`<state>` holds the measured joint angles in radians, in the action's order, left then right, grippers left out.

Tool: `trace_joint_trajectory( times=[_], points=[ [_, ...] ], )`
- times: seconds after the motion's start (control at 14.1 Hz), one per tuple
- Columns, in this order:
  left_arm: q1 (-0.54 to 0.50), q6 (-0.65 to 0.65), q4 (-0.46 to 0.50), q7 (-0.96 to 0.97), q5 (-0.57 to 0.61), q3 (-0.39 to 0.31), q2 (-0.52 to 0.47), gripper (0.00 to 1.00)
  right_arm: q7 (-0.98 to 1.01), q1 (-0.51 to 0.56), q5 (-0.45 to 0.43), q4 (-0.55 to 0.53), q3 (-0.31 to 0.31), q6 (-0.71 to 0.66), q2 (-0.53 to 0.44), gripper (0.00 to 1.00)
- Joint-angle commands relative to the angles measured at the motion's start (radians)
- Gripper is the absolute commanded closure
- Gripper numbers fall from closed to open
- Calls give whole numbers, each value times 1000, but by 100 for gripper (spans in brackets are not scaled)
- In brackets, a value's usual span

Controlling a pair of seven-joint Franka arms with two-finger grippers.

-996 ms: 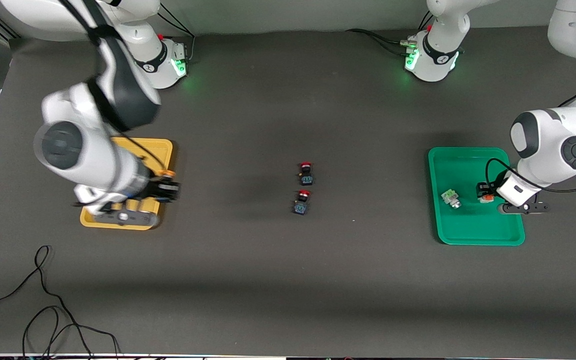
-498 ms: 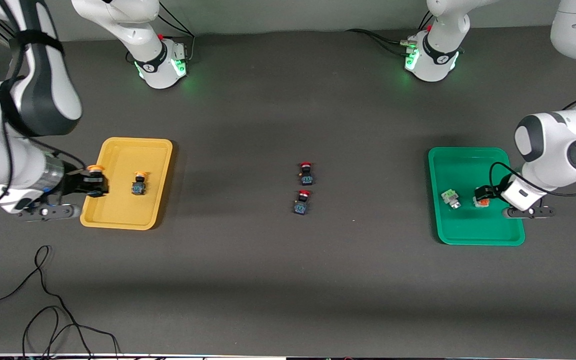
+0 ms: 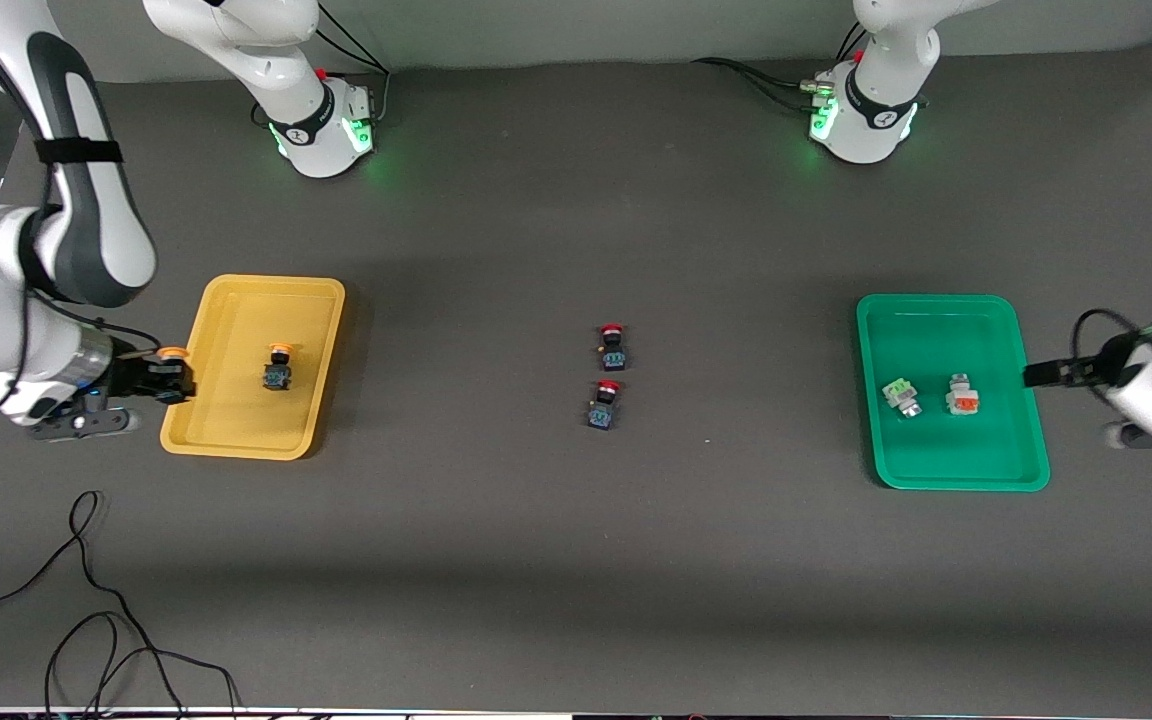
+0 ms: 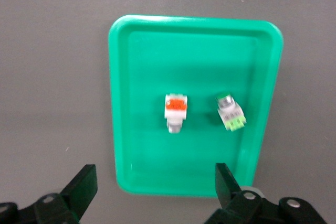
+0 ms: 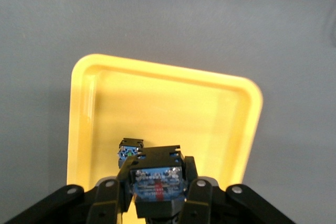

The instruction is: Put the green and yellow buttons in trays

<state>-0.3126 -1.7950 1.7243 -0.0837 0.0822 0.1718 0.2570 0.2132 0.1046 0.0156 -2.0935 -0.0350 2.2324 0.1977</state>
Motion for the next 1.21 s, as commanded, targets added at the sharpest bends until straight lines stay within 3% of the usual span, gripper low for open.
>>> trace_joint_trajectory(
  times=[0.0,0.36,0.64,0.78,0.85,0.92,1.0,1.14],
  points=[
    [10,132,-51,-8,-6,9,-88,0,25,-6,43,-173,-2,214,-6,100],
    [18,235,-87,25,-65,92,-186,0,55,4,43,-191,-3,314,100,100],
    [229,302,-149,56,-68,-44,-189,0,61,18,43,-189,-3,369,155,100],
    [276,327,-175,59,-70,-69,-189,0,61,18,43,-188,-3,374,158,100],
    [276,335,-183,59,-70,-68,-189,0,60,18,43,-188,-3,371,158,95],
    [276,336,-184,59,-84,-66,-196,0,60,18,43,-188,-3,371,157,32],
    [273,339,-184,64,-108,-67,-203,0,60,20,43,-188,-3,366,154,20],
    [271,339,-184,64,-113,-67,-208,0,54,18,43,-188,-2,354,140,16]
  ],
)
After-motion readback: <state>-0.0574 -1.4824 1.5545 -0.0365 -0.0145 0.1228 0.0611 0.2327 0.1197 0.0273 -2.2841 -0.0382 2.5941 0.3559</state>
